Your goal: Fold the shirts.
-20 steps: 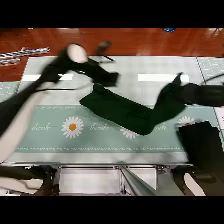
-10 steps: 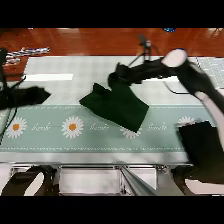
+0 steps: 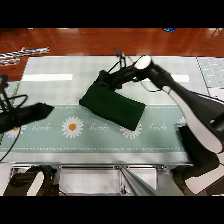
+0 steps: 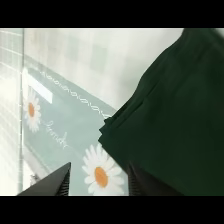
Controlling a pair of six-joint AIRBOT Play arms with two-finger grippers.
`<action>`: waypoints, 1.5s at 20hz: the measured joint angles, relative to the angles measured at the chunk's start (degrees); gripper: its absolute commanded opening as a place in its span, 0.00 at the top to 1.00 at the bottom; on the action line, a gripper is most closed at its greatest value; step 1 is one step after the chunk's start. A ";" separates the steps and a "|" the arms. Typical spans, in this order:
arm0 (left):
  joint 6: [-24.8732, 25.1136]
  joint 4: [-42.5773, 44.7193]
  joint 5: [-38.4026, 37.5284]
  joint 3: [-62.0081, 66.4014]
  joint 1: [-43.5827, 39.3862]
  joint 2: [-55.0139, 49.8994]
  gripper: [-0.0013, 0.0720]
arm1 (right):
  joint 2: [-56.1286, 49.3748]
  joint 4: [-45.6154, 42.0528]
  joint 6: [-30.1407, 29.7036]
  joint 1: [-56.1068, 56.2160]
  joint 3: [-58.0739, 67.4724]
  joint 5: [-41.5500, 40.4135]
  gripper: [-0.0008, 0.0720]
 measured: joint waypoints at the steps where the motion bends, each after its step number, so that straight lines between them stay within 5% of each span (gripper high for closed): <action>1: 0.04 -1.14 1.29 2.29 0.90 0.02 0.95 | 2.08 -0.42 0.00 -2.75 0.15 3.04 0.42; 4: 1.03 -2.58 2.16 8.17 2.89 0.17 0.95 | 11.47 -7.80 0.35 -11.82 0.07 11.13 0.42; 7: 1.92 -3.17 -1.01 10.08 3.61 0.28 0.95 | 25.16 -24.50 3.10 -20.33 -5.53 16.24 0.42; 12: 2.60 -3.67 -4.44 3.50 2.43 0.39 0.95 | 46.75 -38.69 10.51 -29.62 -33.16 6.86 0.42; 18: 2.60 -4.22 -5.95 -3.89 -1.73 0.22 0.95 | 48.92 -26.01 12.24 -27.65 -59.10 -7.69 0.42; 26: 2.58 -4.68 -5.92 -5.38 -3.74 -0.20 0.95 | 27.67 1.07 -1.01 -15.56 -58.03 -14.99 0.45; 27: 2.58 -4.72 -5.92 -5.40 -3.76 -0.22 0.95 | 25.22 3.23 -2.08 -14.01 -56.28 -15.04 0.53; 29: 2.58 -4.83 -5.92 -5.46 -3.80 -0.24 0.95 | 20.41 5.33 -3.72 -10.86 -52.00 -14.97 0.95; 30: 2.58 -4.85 -5.97 -5.49 -3.85 -0.24 0.95 | 18.43 6.60 -4.68 -9.49 -49.37 -14.53 0.96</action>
